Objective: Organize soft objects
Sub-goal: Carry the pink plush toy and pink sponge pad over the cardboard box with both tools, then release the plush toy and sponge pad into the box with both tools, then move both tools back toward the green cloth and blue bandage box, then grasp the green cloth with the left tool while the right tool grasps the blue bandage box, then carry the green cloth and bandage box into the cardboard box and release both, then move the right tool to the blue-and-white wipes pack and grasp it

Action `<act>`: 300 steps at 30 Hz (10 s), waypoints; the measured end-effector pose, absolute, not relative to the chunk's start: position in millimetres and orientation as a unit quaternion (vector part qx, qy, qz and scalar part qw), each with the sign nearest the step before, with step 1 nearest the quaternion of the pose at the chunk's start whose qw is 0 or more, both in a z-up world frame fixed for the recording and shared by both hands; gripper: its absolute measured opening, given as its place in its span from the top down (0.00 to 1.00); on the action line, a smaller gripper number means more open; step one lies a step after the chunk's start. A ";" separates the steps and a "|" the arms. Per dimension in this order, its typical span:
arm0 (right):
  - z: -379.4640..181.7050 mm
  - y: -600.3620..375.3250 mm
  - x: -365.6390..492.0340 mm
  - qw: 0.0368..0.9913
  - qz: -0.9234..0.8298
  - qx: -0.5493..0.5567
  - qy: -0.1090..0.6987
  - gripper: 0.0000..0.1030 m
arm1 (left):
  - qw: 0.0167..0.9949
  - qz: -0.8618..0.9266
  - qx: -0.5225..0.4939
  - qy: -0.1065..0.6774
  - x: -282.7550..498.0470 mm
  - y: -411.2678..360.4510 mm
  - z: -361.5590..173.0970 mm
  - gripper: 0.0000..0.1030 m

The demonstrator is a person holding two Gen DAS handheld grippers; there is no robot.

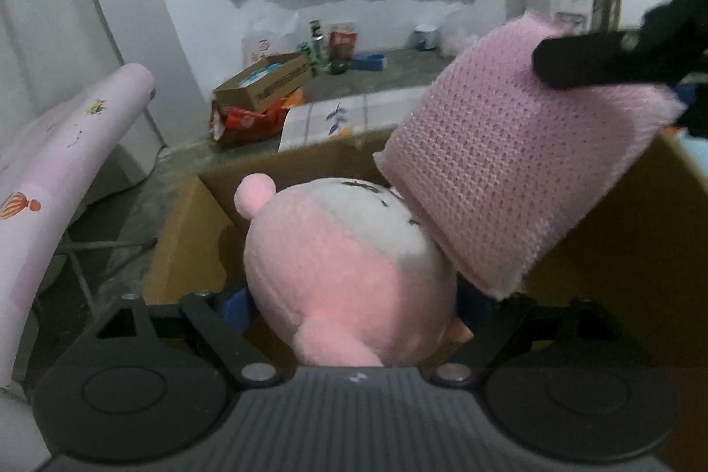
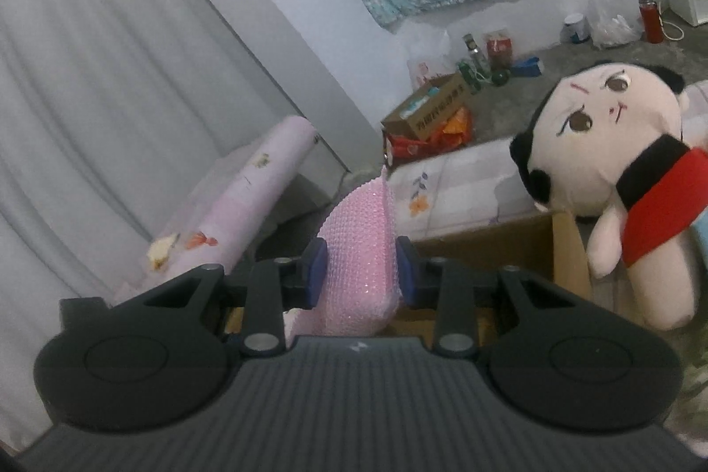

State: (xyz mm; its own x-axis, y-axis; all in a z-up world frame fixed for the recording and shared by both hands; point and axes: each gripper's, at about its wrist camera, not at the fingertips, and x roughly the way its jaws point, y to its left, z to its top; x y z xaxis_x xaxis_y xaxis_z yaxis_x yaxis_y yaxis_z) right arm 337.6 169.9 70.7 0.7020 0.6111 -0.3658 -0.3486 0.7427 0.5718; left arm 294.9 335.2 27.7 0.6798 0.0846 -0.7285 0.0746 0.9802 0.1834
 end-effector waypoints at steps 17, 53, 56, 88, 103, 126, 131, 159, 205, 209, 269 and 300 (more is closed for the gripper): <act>50.3 206.7 351.7 0.900 0.239 0.174 0.320 0.69 | 0.896 0.010 0.153 0.416 251.7 342.6 35.0 0.38; 34.5 265.3 350.2 0.846 0.225 -0.051 0.480 0.10 | 0.932 0.045 0.041 0.358 210.2 354.9 73.3 0.47; 58.7 264.5 343.4 0.860 0.227 -0.098 0.447 0.06 | 0.931 0.046 0.053 0.358 205.8 355.1 75.4 0.45; 129.3 33.7 309.6 0.916 0.272 0.106 0.277 0.28 | 0.879 -0.025 0.018 0.477 258.6 283.7 28.5 0.70; 56.1 -168.4 197.2 0.943 0.204 0.156 0.212 0.27 | 0.922 -0.109 0.071 0.364 142.3 182.5 132.5 0.46; 16.7 -266.3 230.9 0.928 0.125 0.228 0.268 0.02 | 0.874 -0.154 0.101 0.449 282.4 35.7 3.0 0.87; 11.0 -271.3 234.2 0.916 0.130 0.266 0.272 0.02 | 0.883 -0.144 0.083 0.440 276.4 46.7 4.6 0.90; 1.3 -232.7 350.7 0.832 -0.043 0.304 0.463 0.28 | 0.895 -0.198 0.049 0.397 251.0 55.9 7.9 0.87; -23.3 -249.5 263.5 0.881 0.105 0.200 0.416 0.26 | 0.892 -0.213 0.088 0.389 241.9 42.5 3.8 0.83; -16.3 -246.0 246.6 0.898 0.096 0.186 0.388 0.26 | 0.892 -0.219 0.079 0.388 241.3 43.5 5.6 0.86; 38.4 277.5 272.5 0.763 0.358 -0.328 0.427 0.25 | 0.927 0.031 0.004 0.373 135.2 360.1 67.0 0.32; 113.9 209.2 245.9 0.795 0.422 -0.287 0.327 0.09 | 0.922 0.019 -0.011 0.386 125.4 345.1 68.1 0.35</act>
